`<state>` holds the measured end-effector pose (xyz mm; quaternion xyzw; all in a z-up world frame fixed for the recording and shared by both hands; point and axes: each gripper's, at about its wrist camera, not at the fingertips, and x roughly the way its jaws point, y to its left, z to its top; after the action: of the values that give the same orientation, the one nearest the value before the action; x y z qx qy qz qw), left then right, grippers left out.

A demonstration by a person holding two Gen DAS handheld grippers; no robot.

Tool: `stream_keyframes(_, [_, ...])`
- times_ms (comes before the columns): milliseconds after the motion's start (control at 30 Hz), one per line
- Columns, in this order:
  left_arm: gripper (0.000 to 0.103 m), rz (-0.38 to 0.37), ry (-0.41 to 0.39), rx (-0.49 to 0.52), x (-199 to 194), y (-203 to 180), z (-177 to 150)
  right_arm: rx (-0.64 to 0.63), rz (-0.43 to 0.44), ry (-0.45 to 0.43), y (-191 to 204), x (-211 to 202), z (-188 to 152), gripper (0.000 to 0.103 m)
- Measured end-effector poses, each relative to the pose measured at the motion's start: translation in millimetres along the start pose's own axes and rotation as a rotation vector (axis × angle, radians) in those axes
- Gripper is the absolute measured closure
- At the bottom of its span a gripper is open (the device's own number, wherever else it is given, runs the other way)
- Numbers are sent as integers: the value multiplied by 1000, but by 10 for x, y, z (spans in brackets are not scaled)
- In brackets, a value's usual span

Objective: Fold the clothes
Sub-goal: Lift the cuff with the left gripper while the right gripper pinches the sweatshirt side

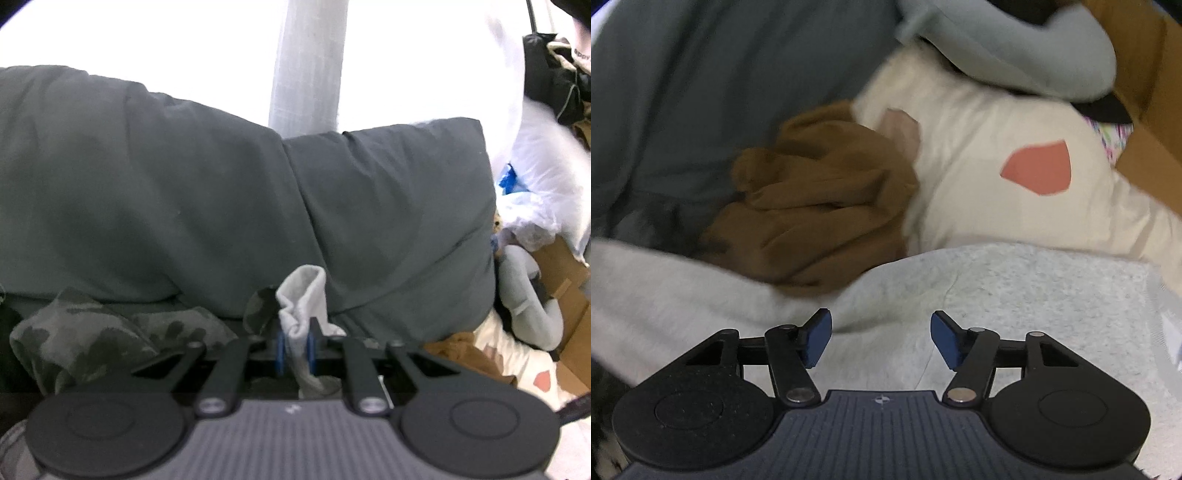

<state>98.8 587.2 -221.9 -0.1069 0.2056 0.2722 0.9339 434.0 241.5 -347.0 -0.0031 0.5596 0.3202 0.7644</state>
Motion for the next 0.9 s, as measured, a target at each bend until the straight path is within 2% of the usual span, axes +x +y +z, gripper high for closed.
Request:
stream_keyframes(133, [90,-4,-4,12,-5,24,-27,87,-22,23,-93,203,155,40])
stream_keyframes(167, [90,-3,-7,19,22,64,-41,105,-25,25,-125,246,183,45])
stream_keyframes(200, [90,-4,-9,28,18,57,-44,121,-29,34,-151,285,211,55])
stream_keyframes(267, [90,-5,-14,45,3,35,-48,153,-38,50,-201,356,258,57])
stream_keyframes(500, [90,-17,-30,96,-116,8,-71,263,-50,44,-302,461,385,57])
stream_keyframes(767, [90,-9,2,111,-34,-59,-172,421,-72,157,-358,778,452,57])
stream_keyframes(833, [90,-12,-1,112,-49,-59,-174,455,-67,177,-387,829,446,59])
stream_keyframes(867, [90,-15,-6,112,-62,-62,-170,474,-56,181,-407,840,443,73])
stream_keyframes(900, [90,-18,-11,112,-78,-65,-164,487,-50,187,-424,844,440,96])
